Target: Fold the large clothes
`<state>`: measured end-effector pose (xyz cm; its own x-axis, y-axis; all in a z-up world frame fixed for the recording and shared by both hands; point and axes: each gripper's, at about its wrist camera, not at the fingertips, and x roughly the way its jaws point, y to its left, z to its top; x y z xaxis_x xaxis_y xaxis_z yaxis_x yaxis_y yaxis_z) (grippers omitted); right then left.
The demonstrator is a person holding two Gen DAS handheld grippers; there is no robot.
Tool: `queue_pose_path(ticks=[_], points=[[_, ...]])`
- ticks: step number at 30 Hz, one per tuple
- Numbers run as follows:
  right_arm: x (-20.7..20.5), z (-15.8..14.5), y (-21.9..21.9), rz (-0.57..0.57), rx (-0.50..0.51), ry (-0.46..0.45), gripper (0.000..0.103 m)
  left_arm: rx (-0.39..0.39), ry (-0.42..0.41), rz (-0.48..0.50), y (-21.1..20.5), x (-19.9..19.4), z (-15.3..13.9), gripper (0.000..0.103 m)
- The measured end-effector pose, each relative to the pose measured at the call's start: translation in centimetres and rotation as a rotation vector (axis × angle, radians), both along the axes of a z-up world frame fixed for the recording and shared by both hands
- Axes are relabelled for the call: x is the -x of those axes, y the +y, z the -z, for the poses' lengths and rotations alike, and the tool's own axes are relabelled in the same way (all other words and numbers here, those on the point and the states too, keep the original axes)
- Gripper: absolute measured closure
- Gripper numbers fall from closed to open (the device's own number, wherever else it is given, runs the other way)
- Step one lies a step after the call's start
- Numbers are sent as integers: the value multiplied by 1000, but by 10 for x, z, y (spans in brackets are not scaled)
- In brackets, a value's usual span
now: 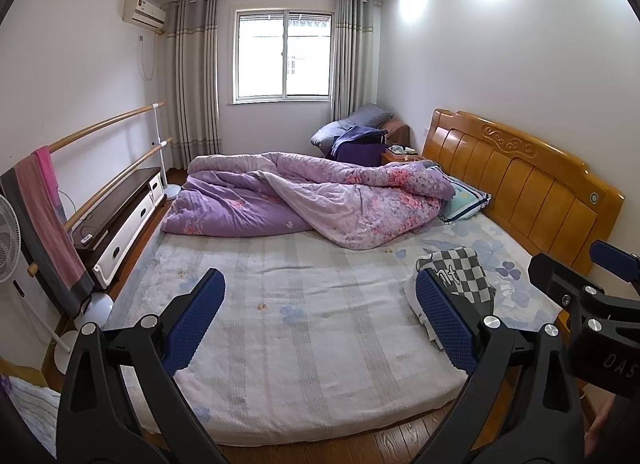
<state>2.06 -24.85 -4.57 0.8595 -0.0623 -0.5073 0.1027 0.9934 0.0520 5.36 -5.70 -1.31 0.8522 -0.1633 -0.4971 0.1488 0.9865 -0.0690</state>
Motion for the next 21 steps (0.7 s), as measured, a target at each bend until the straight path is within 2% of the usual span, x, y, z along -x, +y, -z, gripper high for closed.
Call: queue_pose_path(ticks=[21], points=[[-2,6,0,4,-7,10,8,-12,-2,-8,-4,0,3,6]])
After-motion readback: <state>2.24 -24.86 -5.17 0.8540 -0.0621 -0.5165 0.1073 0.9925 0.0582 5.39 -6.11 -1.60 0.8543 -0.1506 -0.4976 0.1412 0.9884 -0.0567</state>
